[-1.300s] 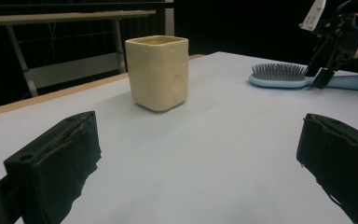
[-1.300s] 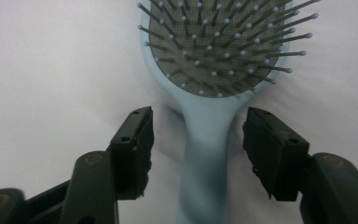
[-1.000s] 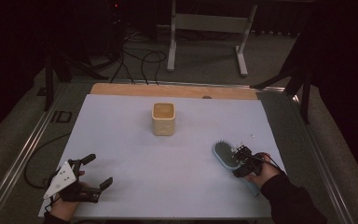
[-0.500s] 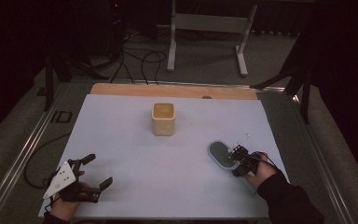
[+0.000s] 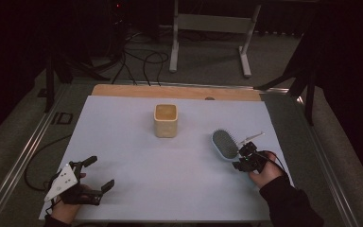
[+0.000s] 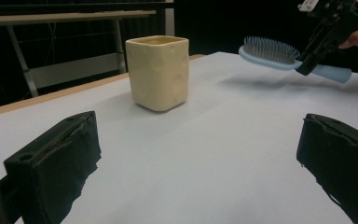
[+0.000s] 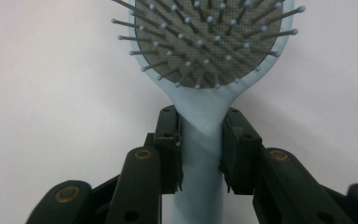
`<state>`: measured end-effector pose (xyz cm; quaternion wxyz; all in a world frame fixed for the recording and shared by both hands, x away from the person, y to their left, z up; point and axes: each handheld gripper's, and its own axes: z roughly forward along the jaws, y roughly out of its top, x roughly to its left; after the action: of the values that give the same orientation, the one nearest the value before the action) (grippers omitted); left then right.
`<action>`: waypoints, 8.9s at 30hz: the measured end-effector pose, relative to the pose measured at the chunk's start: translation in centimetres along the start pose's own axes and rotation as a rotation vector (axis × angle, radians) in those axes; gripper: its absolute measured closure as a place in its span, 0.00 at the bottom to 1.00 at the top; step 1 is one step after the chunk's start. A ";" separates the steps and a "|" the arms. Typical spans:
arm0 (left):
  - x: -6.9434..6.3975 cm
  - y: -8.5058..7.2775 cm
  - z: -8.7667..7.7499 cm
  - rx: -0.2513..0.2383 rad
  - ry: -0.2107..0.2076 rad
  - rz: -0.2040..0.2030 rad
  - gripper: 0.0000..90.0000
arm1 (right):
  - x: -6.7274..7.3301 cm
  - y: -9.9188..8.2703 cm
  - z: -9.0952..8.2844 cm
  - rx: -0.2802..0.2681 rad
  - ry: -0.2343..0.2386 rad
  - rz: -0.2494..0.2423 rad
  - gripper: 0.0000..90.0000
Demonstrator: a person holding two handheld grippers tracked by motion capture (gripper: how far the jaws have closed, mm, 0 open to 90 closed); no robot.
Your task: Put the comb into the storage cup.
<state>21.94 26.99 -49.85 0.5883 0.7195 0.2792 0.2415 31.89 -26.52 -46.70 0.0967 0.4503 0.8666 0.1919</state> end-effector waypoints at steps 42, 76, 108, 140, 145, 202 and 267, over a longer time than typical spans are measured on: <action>0.0 0.0 0.0 -0.003 0.000 -0.005 0.00 | 2.8 7.5 -4.7 -0.427 0.112 -0.022 0.79; 0.0 0.0 -0.1 -0.007 0.003 -0.007 0.00 | 5.7 14.1 -4.7 -0.665 0.171 -0.043 0.79; 0.2 -0.1 -0.1 -0.008 -0.003 -0.013 0.00 | 7.5 20.2 -1.7 -0.825 0.174 -0.021 0.79; 0.2 0.0 -0.2 -0.023 -0.007 -0.023 0.00 | 8.7 23.9 1.6 -0.925 0.181 0.012 0.79; 0.2 0.0 -0.3 -0.021 -0.010 -0.017 0.00 | 8.8 24.2 2.3 -0.931 0.189 0.023 0.79; 0.2 -0.1 -0.1 -0.017 -0.021 -0.019 0.00 | 7.5 21.7 7.3 -0.796 0.262 -0.037 0.78; 0.1 -0.1 0.0 -0.017 -0.012 -0.023 0.00 | 8.4 19.4 3.9 -0.701 0.234 -0.160 0.08</action>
<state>22.04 27.10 -49.98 0.5988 0.7126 0.2820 0.2327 42.83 -8.58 -42.00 0.1598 0.2957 0.7859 0.5190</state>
